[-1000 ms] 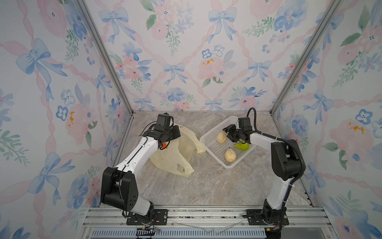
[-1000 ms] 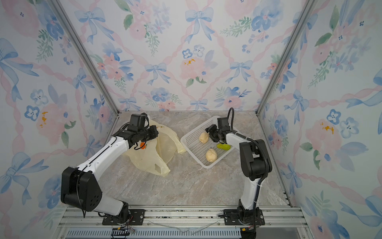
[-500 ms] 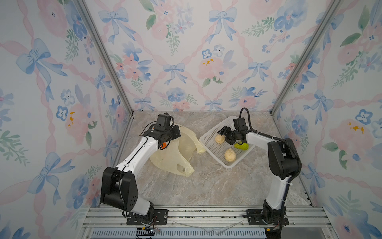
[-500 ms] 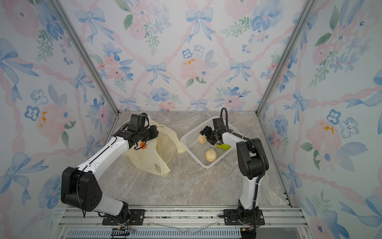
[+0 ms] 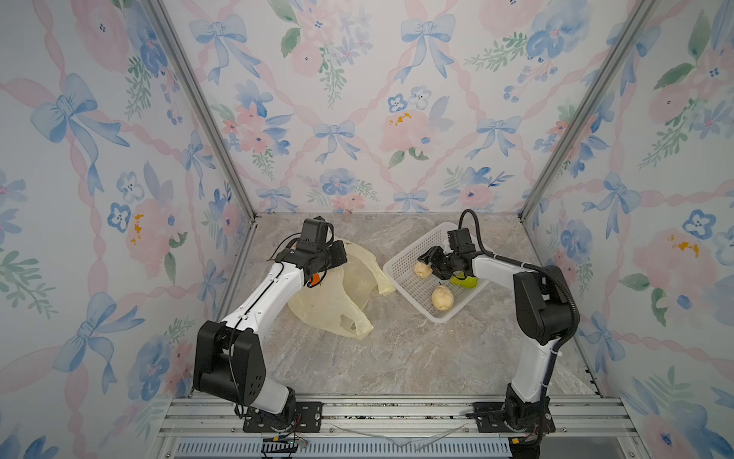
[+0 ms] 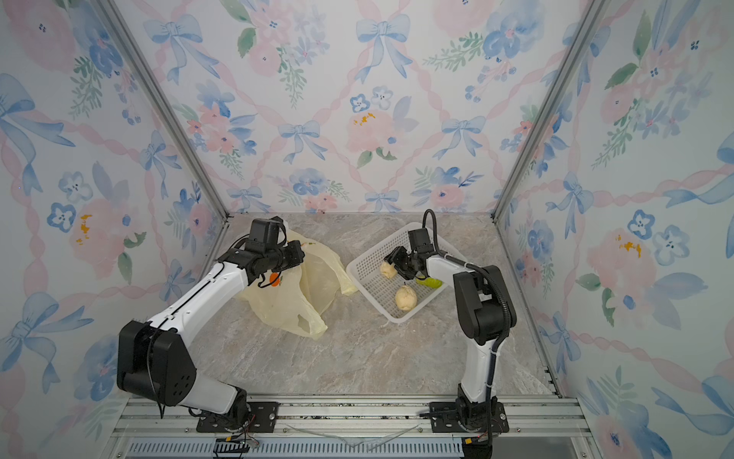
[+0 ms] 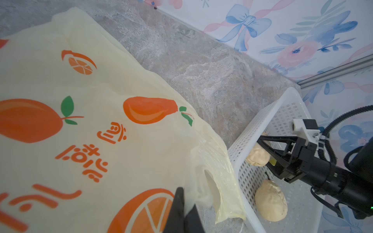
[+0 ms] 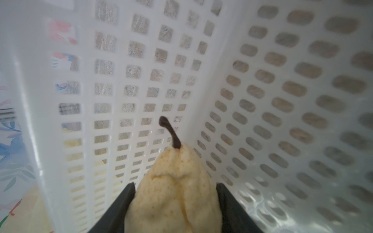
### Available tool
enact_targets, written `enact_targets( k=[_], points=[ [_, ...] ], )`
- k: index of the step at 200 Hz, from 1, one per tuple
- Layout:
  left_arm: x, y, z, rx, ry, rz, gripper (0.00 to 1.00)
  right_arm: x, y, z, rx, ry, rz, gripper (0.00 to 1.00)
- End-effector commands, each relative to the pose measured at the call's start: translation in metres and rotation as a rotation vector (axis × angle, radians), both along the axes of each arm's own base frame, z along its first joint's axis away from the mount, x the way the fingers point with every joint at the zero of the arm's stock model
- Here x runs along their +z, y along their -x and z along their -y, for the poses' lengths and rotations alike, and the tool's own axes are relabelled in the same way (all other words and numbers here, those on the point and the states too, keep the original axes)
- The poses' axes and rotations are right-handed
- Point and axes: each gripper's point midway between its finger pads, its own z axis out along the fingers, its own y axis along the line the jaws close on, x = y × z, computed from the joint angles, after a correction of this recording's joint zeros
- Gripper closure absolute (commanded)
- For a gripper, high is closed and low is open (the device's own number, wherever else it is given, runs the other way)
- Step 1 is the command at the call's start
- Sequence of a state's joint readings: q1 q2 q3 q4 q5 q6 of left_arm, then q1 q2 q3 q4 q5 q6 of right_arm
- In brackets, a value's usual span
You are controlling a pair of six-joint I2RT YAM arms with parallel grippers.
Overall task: Place the pears into plastic bags & tie knots
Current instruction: Pick up the pear from the basket, then place the pear in the plastic bag.
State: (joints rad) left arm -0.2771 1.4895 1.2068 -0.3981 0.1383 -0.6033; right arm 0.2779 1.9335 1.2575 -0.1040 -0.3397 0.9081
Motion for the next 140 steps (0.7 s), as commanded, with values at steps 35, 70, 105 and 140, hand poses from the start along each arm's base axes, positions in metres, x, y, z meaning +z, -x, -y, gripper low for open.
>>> enact_targets(
  k=[35,70,105,140],
  points=[
    [0.013,0.004,0.001,-0.002,0.01,0.034,1.0,0.081,0.032,-0.027,0.07,-0.033,0.203,0.47],
    [0.009,0.004,-0.001,0.006,0.005,0.025,1.0,0.118,0.074,-0.094,0.244,-0.044,0.45,0.5],
    [0.01,0.003,-0.001,0.011,0.007,0.025,1.0,0.118,0.124,-0.171,0.477,0.02,0.722,0.52],
    [0.009,0.003,0.0,0.003,0.008,0.023,1.0,0.097,0.135,-0.228,0.564,-0.01,0.847,0.54]
  ],
)
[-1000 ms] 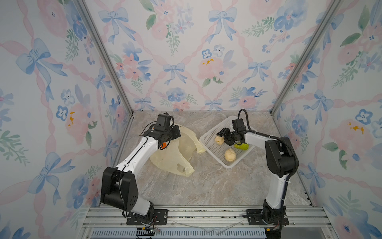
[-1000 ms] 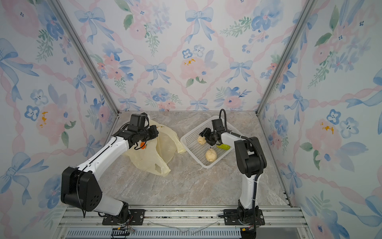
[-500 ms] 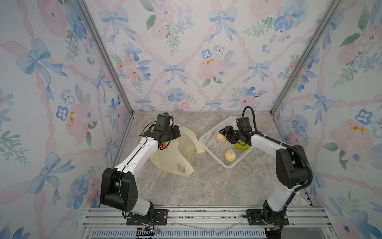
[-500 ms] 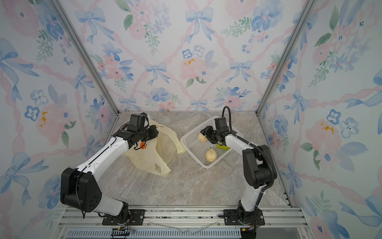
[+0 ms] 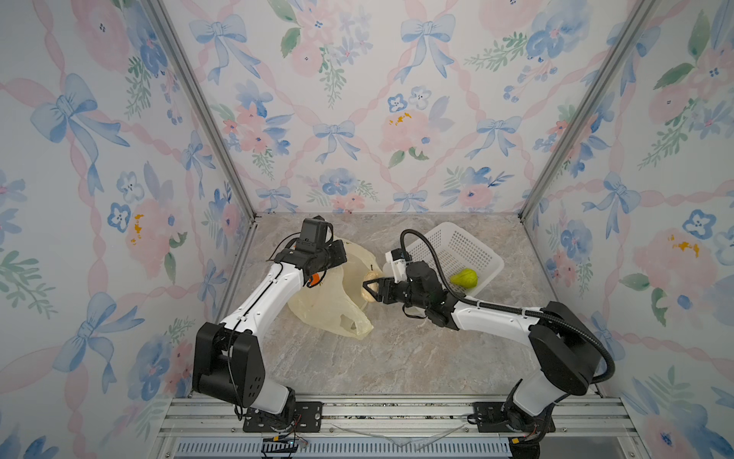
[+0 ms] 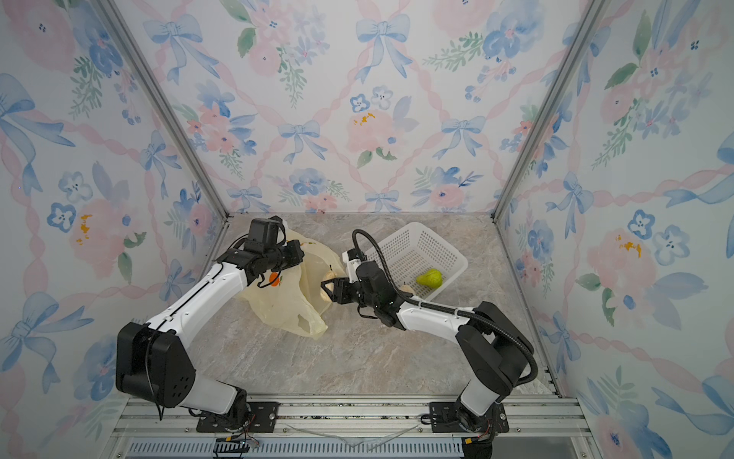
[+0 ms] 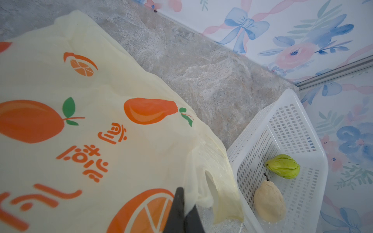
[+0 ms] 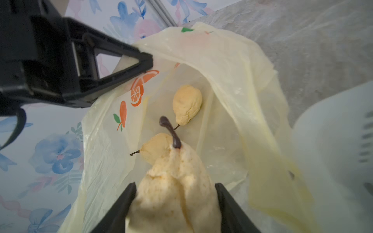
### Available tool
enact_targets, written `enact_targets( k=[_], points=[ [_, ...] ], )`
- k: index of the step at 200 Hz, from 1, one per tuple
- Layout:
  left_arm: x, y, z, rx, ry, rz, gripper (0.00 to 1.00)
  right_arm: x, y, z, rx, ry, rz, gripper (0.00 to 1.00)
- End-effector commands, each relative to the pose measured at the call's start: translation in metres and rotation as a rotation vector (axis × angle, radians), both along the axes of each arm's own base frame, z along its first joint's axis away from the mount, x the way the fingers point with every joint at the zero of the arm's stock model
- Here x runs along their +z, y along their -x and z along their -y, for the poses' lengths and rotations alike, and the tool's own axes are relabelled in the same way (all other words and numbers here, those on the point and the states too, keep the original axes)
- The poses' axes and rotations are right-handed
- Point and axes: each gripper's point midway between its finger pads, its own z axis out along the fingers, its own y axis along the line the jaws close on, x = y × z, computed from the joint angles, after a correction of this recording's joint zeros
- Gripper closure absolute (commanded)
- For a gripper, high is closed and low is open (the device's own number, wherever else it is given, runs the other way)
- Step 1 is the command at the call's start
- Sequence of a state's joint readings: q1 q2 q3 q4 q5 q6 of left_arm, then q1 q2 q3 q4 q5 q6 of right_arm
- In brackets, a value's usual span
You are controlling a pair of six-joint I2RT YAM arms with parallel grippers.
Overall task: Place the pears into plastic bags & tie knots
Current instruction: Place the pear in the plastic bag.
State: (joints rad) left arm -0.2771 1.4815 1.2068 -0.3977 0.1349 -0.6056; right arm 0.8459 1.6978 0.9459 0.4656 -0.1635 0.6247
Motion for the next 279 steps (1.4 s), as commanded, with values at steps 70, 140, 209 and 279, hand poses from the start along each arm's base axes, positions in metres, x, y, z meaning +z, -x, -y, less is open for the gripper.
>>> enact_targets(
  k=[70,140,209,279],
  points=[
    [0.008,0.007,0.002,0.003,0.015,0.018,1.0,-0.04,-0.063,-0.091,-0.112,0.046,0.227,0.56],
    [0.007,0.012,0.005,0.001,0.02,0.014,1.0,-0.064,-0.133,-0.108,-0.347,0.125,0.229,0.51],
    [0.008,0.014,0.003,0.013,0.007,0.024,1.0,-0.058,-0.131,-0.112,-0.281,0.183,0.225,0.22],
    [0.004,0.007,0.0,0.015,-0.024,0.025,1.0,-0.035,-0.074,-0.081,-0.154,0.172,0.136,0.19]
  ],
)
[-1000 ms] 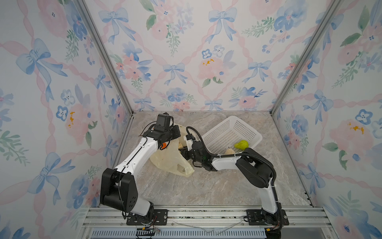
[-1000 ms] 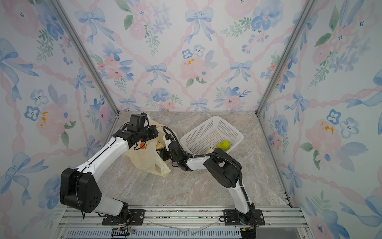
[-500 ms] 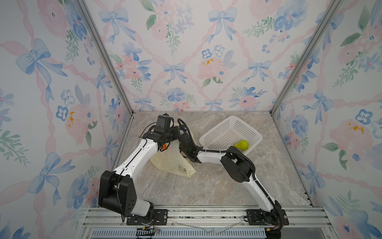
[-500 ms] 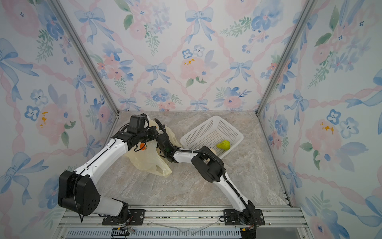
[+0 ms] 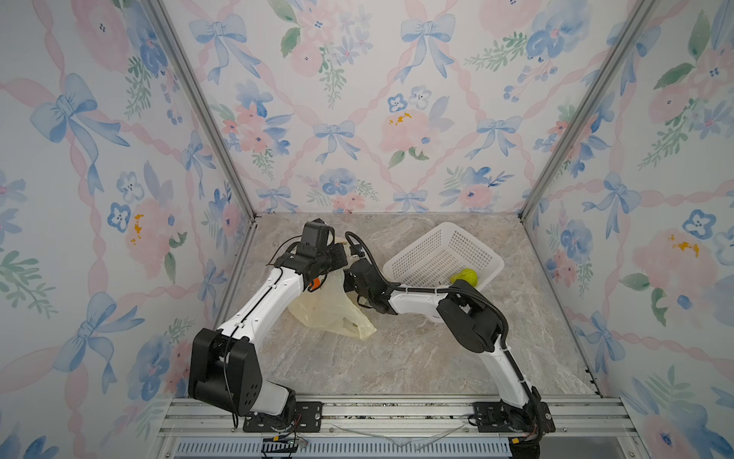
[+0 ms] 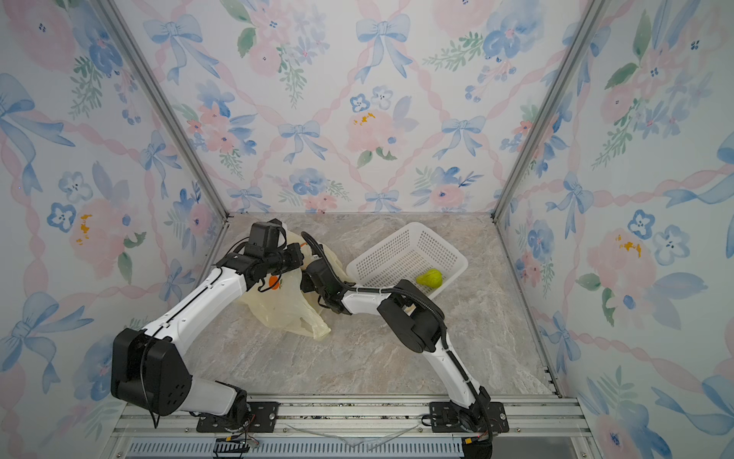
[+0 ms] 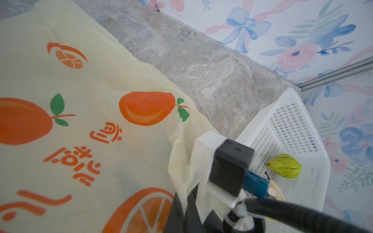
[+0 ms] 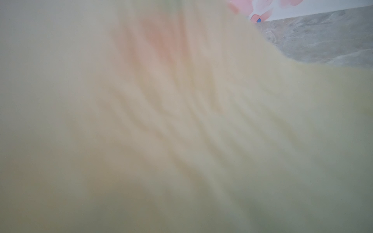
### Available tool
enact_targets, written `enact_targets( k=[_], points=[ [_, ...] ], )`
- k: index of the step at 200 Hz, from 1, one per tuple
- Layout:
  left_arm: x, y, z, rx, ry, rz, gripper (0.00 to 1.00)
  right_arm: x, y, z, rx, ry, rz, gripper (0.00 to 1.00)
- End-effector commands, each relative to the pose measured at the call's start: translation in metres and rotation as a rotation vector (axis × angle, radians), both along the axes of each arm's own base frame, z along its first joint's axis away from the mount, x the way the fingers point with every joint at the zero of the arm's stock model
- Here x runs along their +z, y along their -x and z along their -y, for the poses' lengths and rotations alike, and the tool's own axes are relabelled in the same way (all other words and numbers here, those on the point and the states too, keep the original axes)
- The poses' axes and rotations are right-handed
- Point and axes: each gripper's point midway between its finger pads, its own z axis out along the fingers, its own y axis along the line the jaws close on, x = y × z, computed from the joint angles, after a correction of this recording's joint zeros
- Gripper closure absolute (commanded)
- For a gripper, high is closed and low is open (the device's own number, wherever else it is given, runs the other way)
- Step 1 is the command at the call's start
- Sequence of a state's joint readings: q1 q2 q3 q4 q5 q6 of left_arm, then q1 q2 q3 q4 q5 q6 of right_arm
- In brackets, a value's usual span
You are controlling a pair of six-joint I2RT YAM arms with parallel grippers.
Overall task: Place the pears into plastic bags & tie knots
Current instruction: Place the pear in the plastic bag, then pick up the pear from the basket.
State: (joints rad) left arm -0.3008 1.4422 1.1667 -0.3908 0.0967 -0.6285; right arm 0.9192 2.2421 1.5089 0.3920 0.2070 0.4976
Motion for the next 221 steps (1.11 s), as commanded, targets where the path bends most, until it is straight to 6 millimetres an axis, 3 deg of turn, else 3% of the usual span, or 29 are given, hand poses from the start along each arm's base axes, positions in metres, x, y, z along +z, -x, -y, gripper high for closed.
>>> enact_targets(
  k=[1,50,112,126,196,221],
  points=[
    [0.004,-0.003,-0.001,-0.004,-0.017,0.018,1.0,0.029,0.025,0.003,0.066,-0.037,-0.034,0.19],
    [0.004,-0.009,0.001,-0.013,-0.021,0.018,1.0,0.034,0.071,0.038,0.157,0.034,-0.16,0.22],
    [0.006,-0.013,0.001,-0.023,-0.028,0.026,1.0,0.057,0.106,0.111,0.209,0.103,-0.318,0.27],
    [0.007,-0.013,0.001,-0.025,-0.028,0.027,1.0,0.065,0.11,0.136,0.189,0.145,-0.355,0.27],
    [0.003,-0.013,0.001,-0.029,-0.028,0.018,1.0,0.063,0.116,0.275,-0.021,0.407,-0.612,0.28],
    [0.003,-0.012,0.0,-0.027,-0.028,0.017,1.0,0.058,0.114,0.311,-0.096,0.487,-0.648,0.27]
  ],
)
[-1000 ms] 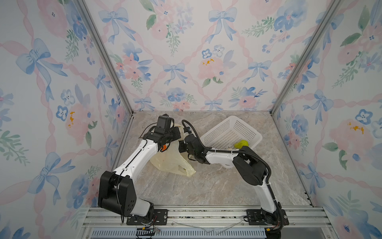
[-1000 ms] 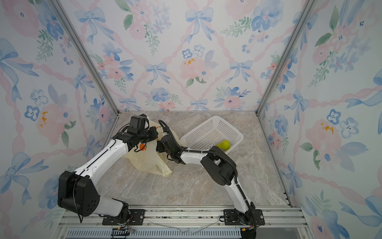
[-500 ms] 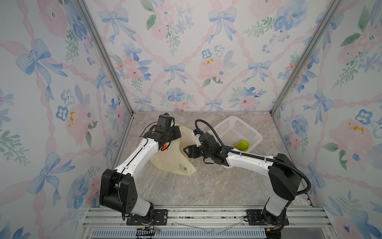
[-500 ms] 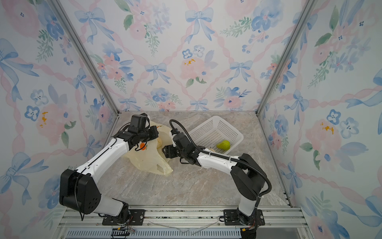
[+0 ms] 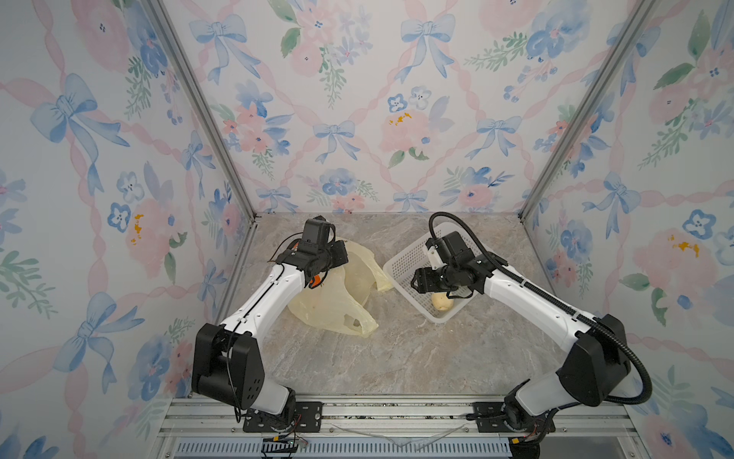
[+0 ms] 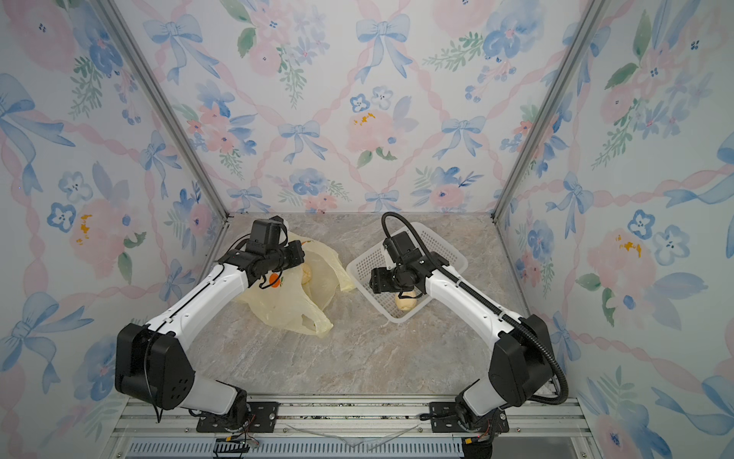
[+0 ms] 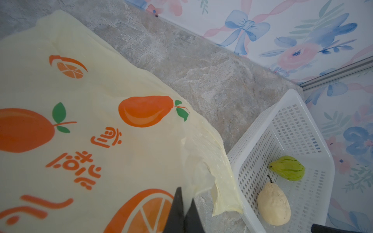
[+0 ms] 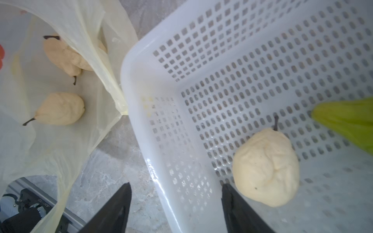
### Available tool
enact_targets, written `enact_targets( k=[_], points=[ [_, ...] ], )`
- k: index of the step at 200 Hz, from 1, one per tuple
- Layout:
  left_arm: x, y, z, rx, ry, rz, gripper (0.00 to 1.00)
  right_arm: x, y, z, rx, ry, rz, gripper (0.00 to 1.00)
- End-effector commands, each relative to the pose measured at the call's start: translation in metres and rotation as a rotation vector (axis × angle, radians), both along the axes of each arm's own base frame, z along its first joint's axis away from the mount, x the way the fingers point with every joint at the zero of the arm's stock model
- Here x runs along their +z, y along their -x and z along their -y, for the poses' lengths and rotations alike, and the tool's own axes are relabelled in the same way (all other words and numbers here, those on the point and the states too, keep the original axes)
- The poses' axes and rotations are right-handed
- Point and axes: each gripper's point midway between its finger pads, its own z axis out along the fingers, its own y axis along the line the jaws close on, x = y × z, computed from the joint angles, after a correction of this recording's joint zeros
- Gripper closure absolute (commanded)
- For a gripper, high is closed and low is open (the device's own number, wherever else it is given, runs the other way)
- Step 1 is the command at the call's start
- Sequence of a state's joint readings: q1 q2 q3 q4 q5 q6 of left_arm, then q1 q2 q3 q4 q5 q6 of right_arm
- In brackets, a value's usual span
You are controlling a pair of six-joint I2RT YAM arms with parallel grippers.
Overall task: Place the pears into plastic bags & tie knots
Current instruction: Pick up the pear from the basket.
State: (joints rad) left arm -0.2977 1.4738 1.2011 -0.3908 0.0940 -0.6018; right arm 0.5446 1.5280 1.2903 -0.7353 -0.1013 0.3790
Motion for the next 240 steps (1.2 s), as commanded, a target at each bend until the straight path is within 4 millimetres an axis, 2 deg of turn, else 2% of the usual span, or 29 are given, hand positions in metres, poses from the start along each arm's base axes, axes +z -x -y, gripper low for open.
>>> enact_targets(
  k=[1,24,41,64,68,90,155,187,198,222,240],
  points=[
    [0.0,-0.003,-0.001,-0.014,-0.009,0.004,1.0,-0.005,0.023,0.048,-0.021,0.166,-0.099,0.27],
    [0.001,-0.003,-0.001,-0.012,-0.006,0.005,1.0,-0.02,0.019,0.065,-0.041,0.248,-0.143,0.25],
    [0.001,-0.004,-0.001,-0.011,-0.003,0.005,1.0,-0.033,0.015,0.071,-0.048,0.286,-0.172,0.24],
    [0.001,-0.005,-0.001,-0.014,-0.005,0.005,1.0,-0.041,0.005,0.068,-0.054,0.289,-0.185,0.21],
    [0.001,-0.005,-0.001,-0.015,-0.004,0.006,1.0,-0.05,0.003,0.066,-0.05,0.3,-0.204,0.21],
    [0.0,-0.005,0.001,-0.02,-0.003,0.003,1.0,-0.063,-0.007,0.063,-0.05,0.304,-0.212,0.2],
    [0.004,-0.006,0.001,-0.015,0.004,0.009,1.0,-0.106,-0.017,0.059,-0.043,0.341,-0.289,0.22],
    [0.006,-0.005,0.0,-0.014,0.002,0.014,1.0,-0.113,-0.022,0.055,-0.046,0.333,-0.286,0.25],
    [0.006,-0.005,-0.001,-0.012,-0.001,0.016,1.0,-0.113,-0.023,0.055,-0.048,0.33,-0.278,0.29],
    [0.007,-0.006,-0.001,-0.012,0.003,0.016,1.0,-0.105,-0.027,0.053,-0.055,0.308,-0.254,0.37],
    [0.008,-0.007,0.0,-0.014,0.006,0.017,1.0,-0.095,-0.028,0.052,-0.062,0.292,-0.227,0.38]
  ],
)
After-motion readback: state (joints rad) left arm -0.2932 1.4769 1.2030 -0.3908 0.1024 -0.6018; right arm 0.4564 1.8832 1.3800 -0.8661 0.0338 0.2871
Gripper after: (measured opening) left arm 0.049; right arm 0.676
